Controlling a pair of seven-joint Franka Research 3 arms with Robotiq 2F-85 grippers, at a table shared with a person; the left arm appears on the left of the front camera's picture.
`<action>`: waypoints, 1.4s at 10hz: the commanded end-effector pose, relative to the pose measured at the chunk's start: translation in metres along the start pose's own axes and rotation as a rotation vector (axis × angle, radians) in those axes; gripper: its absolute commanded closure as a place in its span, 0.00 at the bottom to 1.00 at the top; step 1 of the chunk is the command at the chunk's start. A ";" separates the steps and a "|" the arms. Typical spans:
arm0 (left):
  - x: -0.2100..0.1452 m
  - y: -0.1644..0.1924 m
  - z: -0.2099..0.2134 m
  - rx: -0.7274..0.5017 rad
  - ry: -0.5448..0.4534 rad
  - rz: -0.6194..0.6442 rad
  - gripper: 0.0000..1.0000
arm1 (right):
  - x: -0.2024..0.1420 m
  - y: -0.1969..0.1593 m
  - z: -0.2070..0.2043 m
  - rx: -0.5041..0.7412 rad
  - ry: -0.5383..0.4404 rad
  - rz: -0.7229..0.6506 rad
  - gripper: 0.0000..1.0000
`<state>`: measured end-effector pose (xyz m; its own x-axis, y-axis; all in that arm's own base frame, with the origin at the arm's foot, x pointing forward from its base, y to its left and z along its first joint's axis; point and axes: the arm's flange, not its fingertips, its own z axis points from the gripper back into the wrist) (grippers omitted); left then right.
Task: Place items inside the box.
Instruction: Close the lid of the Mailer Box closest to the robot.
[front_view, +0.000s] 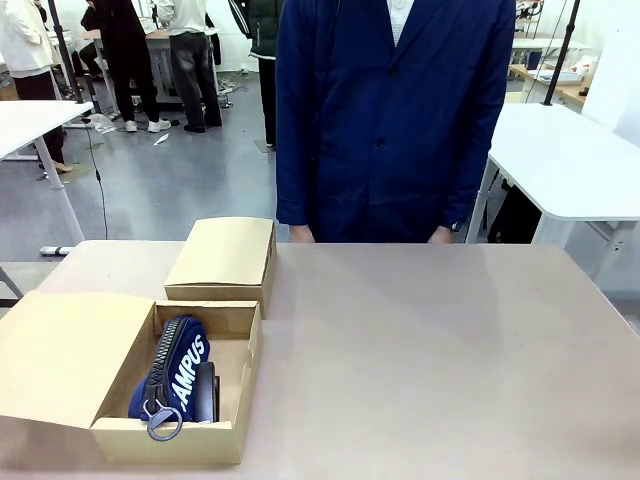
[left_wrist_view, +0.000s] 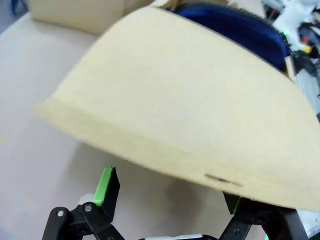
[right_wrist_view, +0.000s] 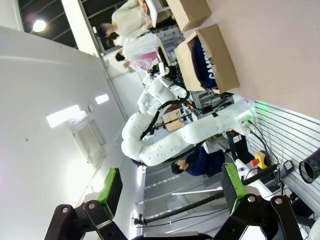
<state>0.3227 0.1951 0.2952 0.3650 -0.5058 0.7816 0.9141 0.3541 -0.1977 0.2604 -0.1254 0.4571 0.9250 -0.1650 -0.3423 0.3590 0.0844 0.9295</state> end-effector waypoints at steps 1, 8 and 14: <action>0.015 -0.020 -0.003 -0.125 -0.070 -0.002 0.00 | -0.002 0.003 -0.001 0.002 -0.013 0.000 0.00; 0.078 -0.083 -0.010 -0.310 -0.374 -0.128 0.00 | -0.002 0.003 -0.001 0.002 -0.013 0.000 0.00; 0.124 -0.114 -0.103 -0.405 -0.462 -0.168 0.00 | -0.002 0.003 -0.001 0.002 -0.013 0.000 0.00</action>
<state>0.3173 0.0525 0.3642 0.1924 -0.1376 0.9716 0.9761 -0.0751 -0.2039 0.2603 -0.1254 0.4571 0.9249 -0.1654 -0.3423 0.3591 0.0845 0.9295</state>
